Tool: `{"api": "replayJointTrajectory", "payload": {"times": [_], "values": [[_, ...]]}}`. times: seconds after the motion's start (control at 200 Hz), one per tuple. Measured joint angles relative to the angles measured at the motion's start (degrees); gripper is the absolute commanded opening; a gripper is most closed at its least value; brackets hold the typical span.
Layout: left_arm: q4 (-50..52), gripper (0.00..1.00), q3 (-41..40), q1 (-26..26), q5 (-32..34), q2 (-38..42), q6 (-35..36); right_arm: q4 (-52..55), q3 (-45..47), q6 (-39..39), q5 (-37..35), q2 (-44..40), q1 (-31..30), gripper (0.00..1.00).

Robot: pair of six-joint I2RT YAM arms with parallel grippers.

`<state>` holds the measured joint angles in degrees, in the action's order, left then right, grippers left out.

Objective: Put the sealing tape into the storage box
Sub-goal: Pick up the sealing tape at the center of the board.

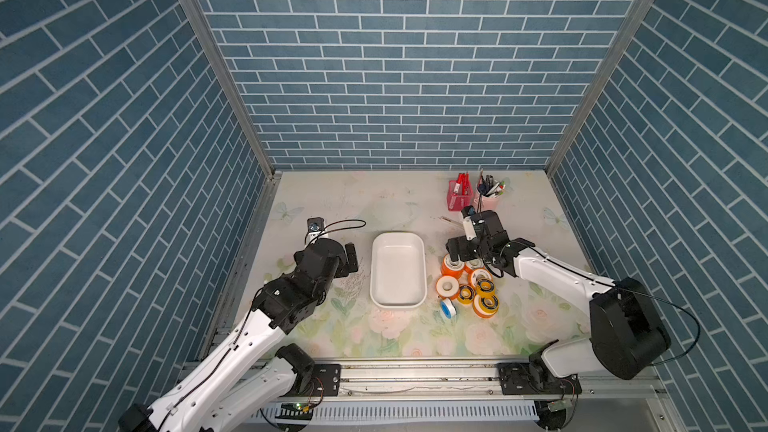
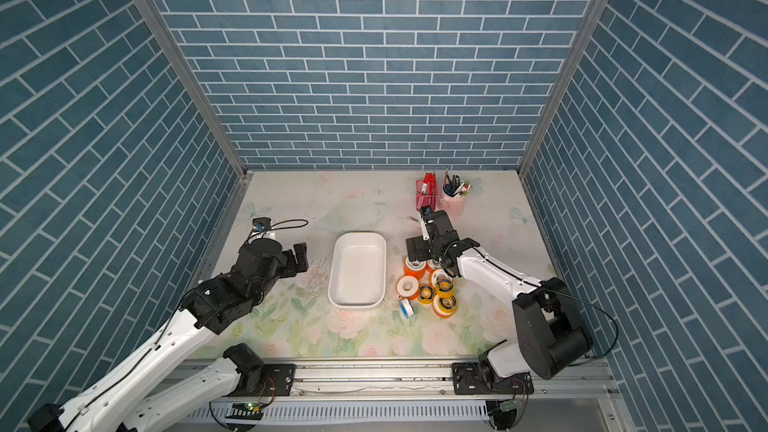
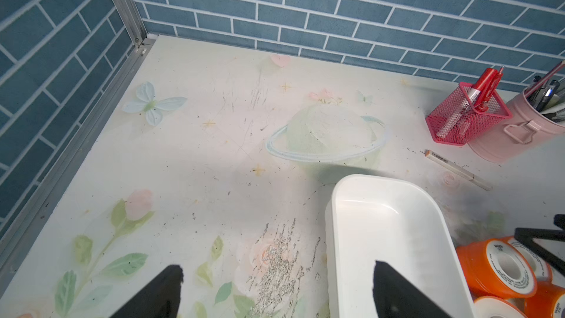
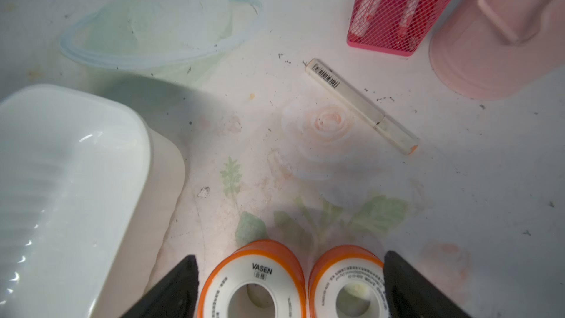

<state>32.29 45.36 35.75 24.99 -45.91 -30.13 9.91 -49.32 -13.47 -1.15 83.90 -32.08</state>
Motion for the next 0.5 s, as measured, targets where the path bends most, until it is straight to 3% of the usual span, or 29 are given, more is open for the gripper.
{"api": "replayJointTrajectory", "payload": {"times": [0.5], "values": [[0.0, 1.0, 0.0, 0.0, 0.0, -0.4, 0.0, 2.4, -1.2, 1.6, -2.5, 6.1, -4.1, 0.95]]}}
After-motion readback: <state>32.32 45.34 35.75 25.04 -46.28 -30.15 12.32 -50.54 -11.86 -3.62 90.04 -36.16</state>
